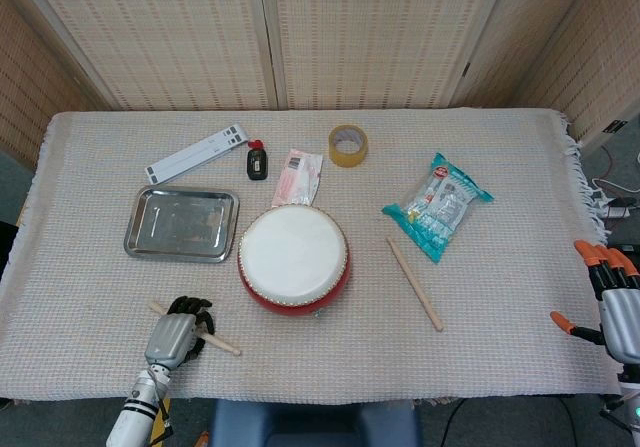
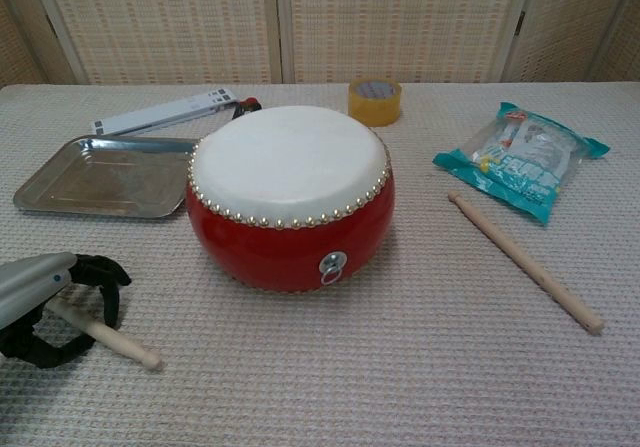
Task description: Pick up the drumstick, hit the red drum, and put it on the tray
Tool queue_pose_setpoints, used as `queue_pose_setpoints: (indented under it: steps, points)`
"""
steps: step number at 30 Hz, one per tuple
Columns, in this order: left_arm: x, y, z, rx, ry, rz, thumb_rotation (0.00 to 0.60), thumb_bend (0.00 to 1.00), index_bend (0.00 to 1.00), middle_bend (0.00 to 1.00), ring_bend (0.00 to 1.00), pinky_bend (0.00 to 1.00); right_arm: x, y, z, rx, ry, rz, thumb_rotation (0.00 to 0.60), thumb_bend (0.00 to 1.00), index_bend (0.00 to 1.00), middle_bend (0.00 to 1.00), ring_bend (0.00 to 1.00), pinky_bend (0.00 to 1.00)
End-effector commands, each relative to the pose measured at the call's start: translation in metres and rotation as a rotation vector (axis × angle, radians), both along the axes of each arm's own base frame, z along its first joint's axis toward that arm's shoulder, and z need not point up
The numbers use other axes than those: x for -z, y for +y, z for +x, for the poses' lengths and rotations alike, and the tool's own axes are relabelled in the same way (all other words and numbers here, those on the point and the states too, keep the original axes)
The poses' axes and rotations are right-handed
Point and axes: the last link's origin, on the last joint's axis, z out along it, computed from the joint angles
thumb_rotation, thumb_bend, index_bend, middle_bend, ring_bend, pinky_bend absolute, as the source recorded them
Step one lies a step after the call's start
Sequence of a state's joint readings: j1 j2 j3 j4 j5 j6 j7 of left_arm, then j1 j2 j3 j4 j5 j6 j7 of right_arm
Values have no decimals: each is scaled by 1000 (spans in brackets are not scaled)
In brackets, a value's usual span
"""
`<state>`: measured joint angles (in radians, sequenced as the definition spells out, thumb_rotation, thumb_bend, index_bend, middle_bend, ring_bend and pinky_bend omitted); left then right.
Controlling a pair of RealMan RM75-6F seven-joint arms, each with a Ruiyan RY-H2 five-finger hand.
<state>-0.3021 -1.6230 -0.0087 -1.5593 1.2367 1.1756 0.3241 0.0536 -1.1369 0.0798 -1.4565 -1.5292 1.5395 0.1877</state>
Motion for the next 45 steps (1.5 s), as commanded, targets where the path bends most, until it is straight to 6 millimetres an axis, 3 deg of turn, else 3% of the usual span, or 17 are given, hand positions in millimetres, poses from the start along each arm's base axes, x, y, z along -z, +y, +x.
queue_pose_setpoints:
  steps: [1, 11, 24, 32, 45]
  points:
    - [-6, -1, 1, -36, -90, -2, 600, 376, 558, 254, 138, 101, 0, 0, 1, -2, 1, 1, 600, 50, 37, 94, 0, 105]
    - [-52, 12, 2, -169, -533, 81, 600, 382, 559, 275, 144, 114, -1, 2, 4, -10, 10, -3, 600, 50, 37, 94, 0, 106]
    - [-99, 36, -16, -393, -1103, -11, 600, 382, 565, 284, 149, 111, 1, 5, 9, -12, 15, 1, 600, 51, 38, 94, 0, 106]
    - [-107, 49, -32, -471, -1238, -92, 600, 383, 564, 283, 149, 114, 1, 5, 9, -7, 15, -1, 600, 51, 37, 94, 0, 105]
    - [-107, 59, -50, -553, -1297, -237, 600, 383, 565, 282, 157, 120, -1, 5, 9, -3, 8, -15, 600, 51, 35, 94, 0, 105]
